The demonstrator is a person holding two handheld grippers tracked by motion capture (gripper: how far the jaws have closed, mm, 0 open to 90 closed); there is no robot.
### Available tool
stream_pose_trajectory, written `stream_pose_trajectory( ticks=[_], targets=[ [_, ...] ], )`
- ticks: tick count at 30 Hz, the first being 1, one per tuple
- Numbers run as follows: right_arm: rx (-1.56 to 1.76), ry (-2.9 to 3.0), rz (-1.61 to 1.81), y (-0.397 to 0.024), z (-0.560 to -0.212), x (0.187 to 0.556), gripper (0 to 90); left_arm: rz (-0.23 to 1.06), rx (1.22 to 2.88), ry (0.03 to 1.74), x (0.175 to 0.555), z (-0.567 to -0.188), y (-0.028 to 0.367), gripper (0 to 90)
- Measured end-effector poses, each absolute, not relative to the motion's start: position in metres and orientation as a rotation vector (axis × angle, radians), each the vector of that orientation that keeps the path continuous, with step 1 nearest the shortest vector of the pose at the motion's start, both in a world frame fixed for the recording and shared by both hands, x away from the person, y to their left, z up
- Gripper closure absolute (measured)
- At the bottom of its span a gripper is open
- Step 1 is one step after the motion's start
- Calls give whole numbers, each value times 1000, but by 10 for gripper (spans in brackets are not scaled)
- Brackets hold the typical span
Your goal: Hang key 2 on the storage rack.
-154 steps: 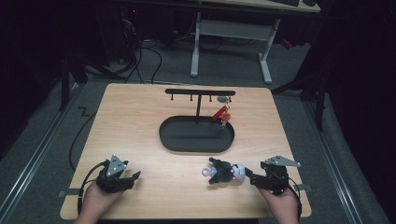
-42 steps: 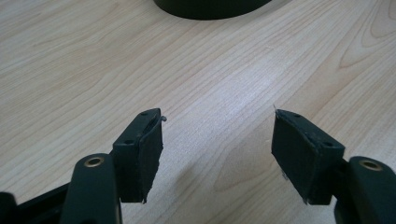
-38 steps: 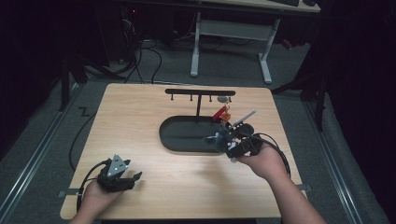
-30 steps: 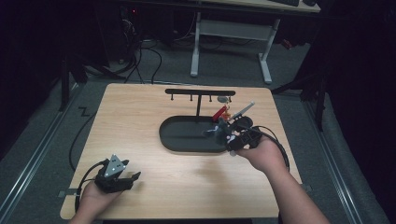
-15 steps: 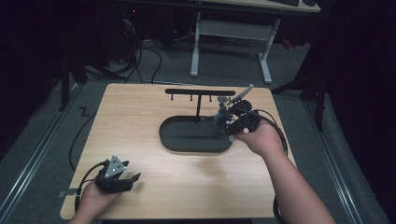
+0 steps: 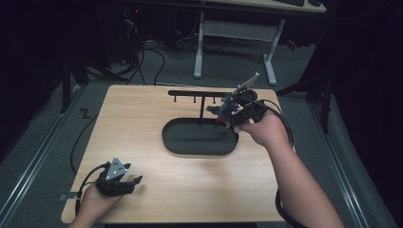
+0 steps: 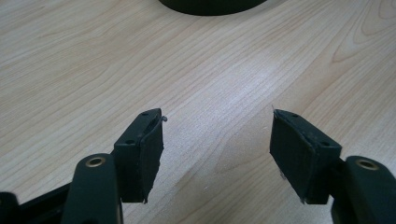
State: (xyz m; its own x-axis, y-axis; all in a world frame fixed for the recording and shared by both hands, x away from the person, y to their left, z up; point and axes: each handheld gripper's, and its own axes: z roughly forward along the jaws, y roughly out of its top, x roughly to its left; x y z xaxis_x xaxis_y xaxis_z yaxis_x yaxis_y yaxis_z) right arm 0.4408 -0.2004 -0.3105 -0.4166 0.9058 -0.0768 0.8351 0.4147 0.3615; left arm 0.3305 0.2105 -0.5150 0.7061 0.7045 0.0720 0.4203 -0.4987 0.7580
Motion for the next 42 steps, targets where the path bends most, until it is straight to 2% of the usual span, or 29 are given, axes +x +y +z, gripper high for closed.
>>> stream_pose_trajectory(
  ticks=[9,28,37,42],
  targets=[
    [1523,2348,355,-195,-306,454,491,483,2159,857,331,-515,212,353],
    [1579,2421,341,-184,-384,471,471,458,2199,840,330,-518,209,359],
    [1583,2415,402,-181,-400,472,316,455,2190,848,331,-519,211,358],
    [1600,2406,471,-185,-404,456,295,457,2196,843,329,-519,209,358]
  ],
)
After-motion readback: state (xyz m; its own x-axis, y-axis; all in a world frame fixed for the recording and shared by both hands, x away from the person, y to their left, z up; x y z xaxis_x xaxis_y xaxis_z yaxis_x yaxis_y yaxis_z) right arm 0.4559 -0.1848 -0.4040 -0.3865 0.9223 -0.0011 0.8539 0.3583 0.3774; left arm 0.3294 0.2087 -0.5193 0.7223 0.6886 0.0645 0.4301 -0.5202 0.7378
